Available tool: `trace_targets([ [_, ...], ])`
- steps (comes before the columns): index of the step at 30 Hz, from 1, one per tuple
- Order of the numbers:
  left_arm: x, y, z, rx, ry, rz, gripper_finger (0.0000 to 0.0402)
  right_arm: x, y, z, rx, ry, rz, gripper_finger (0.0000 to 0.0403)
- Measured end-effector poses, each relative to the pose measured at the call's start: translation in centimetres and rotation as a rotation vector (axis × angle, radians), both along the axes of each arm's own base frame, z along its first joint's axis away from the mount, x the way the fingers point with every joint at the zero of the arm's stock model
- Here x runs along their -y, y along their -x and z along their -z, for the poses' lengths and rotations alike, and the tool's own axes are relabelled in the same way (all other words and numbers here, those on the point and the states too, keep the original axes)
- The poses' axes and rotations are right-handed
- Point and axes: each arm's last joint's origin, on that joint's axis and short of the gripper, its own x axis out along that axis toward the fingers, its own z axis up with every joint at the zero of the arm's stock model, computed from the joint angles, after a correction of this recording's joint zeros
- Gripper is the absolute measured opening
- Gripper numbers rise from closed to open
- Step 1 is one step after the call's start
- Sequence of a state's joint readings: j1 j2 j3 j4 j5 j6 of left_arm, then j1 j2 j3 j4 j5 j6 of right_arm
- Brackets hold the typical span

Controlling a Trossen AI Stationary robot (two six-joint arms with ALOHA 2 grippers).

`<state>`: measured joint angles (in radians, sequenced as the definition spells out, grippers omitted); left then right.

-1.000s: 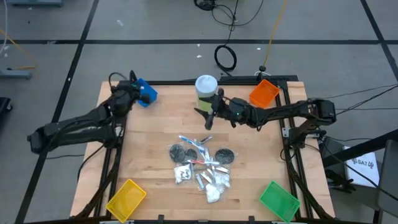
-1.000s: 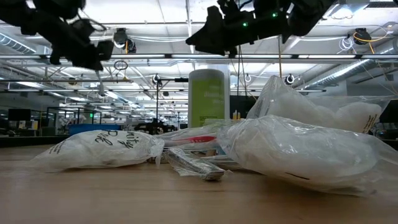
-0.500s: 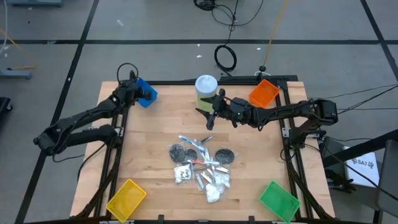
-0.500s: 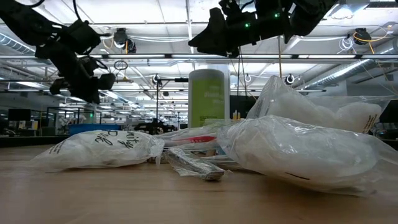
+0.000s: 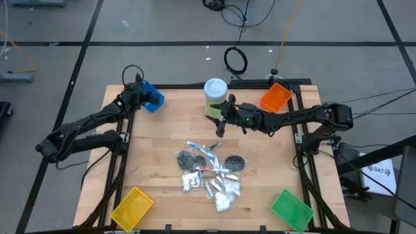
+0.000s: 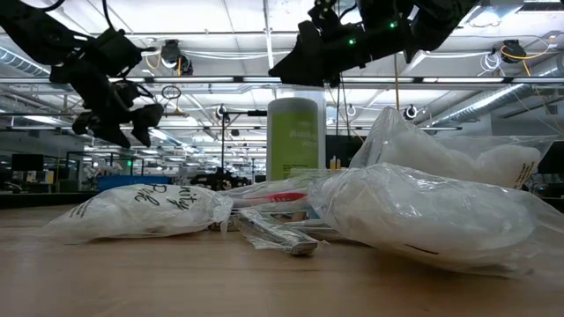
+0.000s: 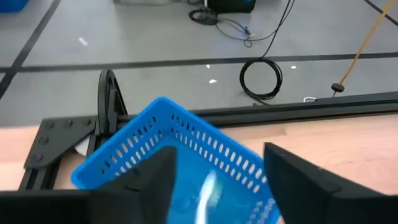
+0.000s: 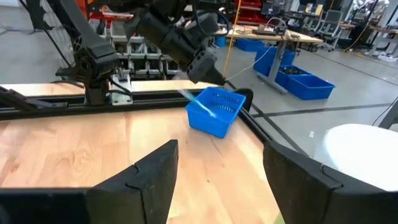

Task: Pick & Place Travel size toiletries
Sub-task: Put the blue toothbrush into the blue bin

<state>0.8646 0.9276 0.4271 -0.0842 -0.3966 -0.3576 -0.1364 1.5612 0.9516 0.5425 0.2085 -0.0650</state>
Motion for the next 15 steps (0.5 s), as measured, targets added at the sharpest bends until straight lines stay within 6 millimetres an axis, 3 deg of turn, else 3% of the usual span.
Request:
trace_targets([
  [4, -0.3, -0.1, -0.7, -0.035, -0.056, 0.018, 0.0294, -0.5, 0.0, 0.5, -0.056, -0.008, -0.015, 0.0225],
  [8, -0.9, -0.3, -2.8, -0.016, -0.103, 0.046, 0.0324, -1.6, 0.0, 1.2, -0.124, -0.015, -0.050, 0.0225],
  [15, 0.2, -2.9, -4.9, 0.250, -0.040, 0.465, 0.0339, -5.5, 0.3, 2.7, -0.280, -0.085, -0.257, 0.0220],
])
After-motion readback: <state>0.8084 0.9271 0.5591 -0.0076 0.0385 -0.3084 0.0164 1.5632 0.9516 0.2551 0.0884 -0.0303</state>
